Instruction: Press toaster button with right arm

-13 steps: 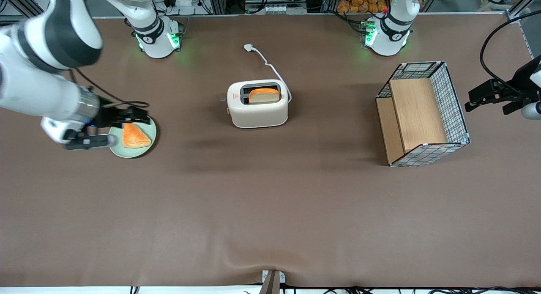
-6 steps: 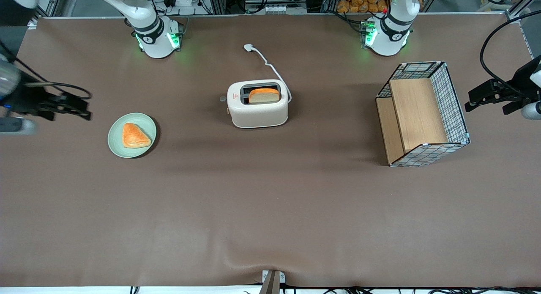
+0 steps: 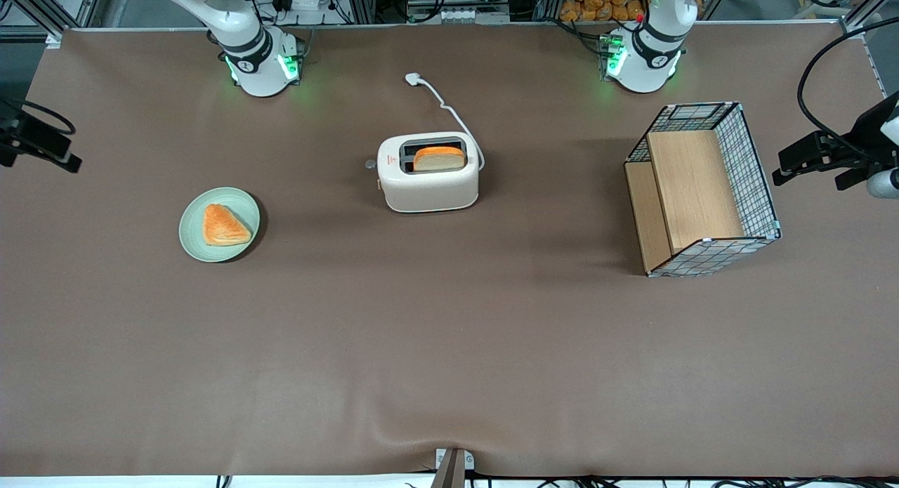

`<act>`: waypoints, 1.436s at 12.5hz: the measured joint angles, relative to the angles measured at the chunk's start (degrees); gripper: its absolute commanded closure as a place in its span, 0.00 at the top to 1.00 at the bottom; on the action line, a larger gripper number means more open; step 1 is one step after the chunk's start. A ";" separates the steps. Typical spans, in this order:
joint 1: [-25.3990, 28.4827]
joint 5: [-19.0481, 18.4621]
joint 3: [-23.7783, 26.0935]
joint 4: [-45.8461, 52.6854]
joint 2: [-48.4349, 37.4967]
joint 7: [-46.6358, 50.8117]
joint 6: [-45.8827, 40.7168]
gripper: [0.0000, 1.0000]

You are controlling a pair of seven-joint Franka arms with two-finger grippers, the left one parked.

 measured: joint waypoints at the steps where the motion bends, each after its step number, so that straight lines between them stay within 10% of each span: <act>1: -0.01 -0.01 -0.04 -2.17 -1.61 0.00 0.63 1.00; 18: -0.21 -2.52 1.80 -6.13 -4.49 -1.32 2.35 1.00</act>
